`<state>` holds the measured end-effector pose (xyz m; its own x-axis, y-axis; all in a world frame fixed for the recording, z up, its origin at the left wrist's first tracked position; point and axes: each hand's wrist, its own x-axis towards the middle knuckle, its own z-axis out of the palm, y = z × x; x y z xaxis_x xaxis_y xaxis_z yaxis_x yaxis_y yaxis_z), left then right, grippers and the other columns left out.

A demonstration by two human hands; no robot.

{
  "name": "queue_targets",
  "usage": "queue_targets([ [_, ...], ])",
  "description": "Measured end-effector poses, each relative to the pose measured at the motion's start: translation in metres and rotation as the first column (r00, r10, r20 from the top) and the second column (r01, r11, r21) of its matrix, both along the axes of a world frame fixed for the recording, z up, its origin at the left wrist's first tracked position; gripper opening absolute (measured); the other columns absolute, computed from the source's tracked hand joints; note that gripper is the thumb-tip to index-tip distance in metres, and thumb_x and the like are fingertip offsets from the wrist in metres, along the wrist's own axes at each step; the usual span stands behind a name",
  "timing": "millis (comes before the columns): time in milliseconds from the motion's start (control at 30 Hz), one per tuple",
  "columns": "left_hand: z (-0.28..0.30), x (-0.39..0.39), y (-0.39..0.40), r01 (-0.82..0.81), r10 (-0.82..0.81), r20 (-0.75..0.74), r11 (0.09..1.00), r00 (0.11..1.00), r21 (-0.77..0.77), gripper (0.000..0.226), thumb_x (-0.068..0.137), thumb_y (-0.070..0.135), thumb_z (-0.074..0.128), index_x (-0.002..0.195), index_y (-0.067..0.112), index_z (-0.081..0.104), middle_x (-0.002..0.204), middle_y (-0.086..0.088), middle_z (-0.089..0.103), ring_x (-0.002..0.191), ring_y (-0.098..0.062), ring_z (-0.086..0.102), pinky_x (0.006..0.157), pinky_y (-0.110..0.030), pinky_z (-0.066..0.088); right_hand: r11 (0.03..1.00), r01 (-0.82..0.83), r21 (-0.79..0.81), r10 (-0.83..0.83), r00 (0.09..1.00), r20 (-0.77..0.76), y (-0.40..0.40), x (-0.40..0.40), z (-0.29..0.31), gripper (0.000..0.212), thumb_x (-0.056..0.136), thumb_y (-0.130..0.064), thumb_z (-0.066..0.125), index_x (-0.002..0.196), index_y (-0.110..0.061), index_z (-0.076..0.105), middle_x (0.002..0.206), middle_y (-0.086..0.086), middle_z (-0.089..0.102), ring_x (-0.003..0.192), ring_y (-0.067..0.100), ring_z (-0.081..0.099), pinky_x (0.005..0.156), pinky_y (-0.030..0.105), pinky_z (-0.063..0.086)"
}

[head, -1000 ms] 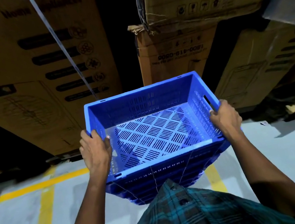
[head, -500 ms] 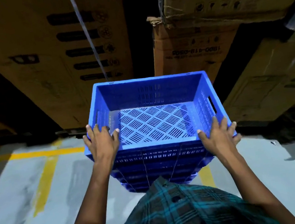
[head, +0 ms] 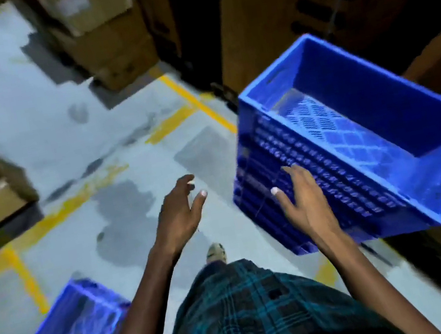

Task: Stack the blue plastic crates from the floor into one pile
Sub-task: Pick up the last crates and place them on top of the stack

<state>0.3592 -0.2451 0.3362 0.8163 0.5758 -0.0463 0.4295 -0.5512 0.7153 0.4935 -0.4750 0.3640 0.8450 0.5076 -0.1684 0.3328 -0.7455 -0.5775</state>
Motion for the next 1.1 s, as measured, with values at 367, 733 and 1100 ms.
queue_targets([
  [367,-0.029,-0.288,0.029,-0.746,0.748,-0.052,0.652,0.662,-0.135,0.03,0.094,0.023,0.064,0.121,0.011,0.063,0.101,-0.006,0.072,0.099,-0.022,0.067,0.081,-0.029,0.045,0.836,-0.545,0.063,0.548,0.823,-0.15,0.149,-0.13,-0.026,0.051,0.097,-0.038,0.055,0.144,-0.019,0.045,0.144,0.002,0.051,0.116,0.019,0.061,0.093,0.042,0.053],
  [733,-0.076,-0.475,0.096,-0.913,0.894,-0.249,0.305,0.373,-0.271,0.022,0.092,0.013,0.065,0.111,0.002,0.067,0.096,-0.02,0.072,0.091,-0.033,0.068,0.079,-0.036,0.051,0.597,-0.802,-0.034,0.756,0.576,-0.312,0.324,-0.273,-0.065,0.046,0.095,-0.035,0.06,0.136,-0.016,0.054,0.13,0.005,0.064,0.096,0.018,0.068,0.082,0.026,0.047],
  [1100,-0.23,-0.55,0.182,-0.987,0.858,-0.513,-0.061,0.026,-0.152,0.018,0.091,0.009,0.065,0.104,-0.003,0.07,0.101,-0.028,0.071,0.102,-0.042,0.067,0.09,-0.043,0.049,0.099,-0.964,-0.246,0.795,0.225,-0.563,0.485,-0.379,-0.247,0.041,0.095,-0.023,0.058,0.134,-0.01,0.055,0.125,0.01,0.068,0.108,0.026,0.067,0.093,0.028,0.047],
])
